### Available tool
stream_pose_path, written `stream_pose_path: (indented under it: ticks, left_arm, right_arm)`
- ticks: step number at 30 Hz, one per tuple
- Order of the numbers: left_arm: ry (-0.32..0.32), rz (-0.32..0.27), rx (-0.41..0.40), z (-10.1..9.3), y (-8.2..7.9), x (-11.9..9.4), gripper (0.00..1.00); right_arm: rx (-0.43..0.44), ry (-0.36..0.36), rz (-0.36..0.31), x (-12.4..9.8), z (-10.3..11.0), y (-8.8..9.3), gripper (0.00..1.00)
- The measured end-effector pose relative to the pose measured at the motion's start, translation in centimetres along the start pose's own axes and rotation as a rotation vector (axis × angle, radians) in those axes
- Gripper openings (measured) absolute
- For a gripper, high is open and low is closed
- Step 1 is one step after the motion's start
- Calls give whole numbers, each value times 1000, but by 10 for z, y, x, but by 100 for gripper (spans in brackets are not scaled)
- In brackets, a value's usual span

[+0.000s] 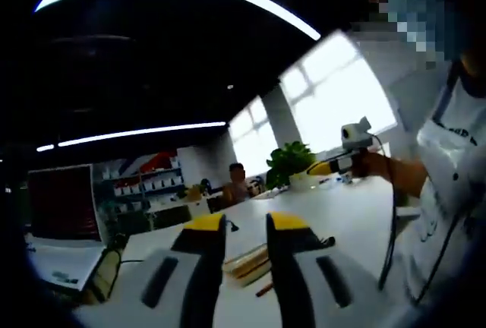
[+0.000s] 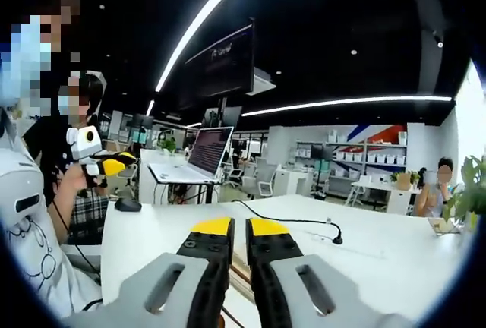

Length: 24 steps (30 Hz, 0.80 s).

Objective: Arrange the utensils inside the cutlery case until each visible utensil rests in its matching compartment.

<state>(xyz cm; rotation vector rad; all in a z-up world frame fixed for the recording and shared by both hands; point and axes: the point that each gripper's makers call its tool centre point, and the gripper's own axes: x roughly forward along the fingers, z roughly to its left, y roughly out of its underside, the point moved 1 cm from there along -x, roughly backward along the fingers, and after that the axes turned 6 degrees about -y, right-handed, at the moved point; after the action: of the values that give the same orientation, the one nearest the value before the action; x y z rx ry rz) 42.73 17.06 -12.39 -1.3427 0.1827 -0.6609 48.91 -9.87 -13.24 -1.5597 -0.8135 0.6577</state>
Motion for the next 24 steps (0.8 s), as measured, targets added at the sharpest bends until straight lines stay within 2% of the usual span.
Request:
stream_pose_path:
  ticks: [3,6,10,14,18,24]
  left_arm:
    - [-23,-7,18,6,0,-5,23]
    - [-41,-27,0,12,-2,-10,23]
    - [-63,-15,11,18,-1,-13,23]
    - [-75,-8,25,20,-1,-15,23]
    - [-76,-6,38,21,-2,-17,23]
    - [-70,4,55,20,0,-16,23]
  right_arm:
    - [5,0,17,0,0,4,4]
    - [2,-9,71,2,-1,13,4]
    - [9,-68,167,9,6,31,3]
    - [-10,-91,241,17,8,48,3]
    - [-12,-125,284,27,12,58,3]
    - [-24,-155,303,39,18,60,3]
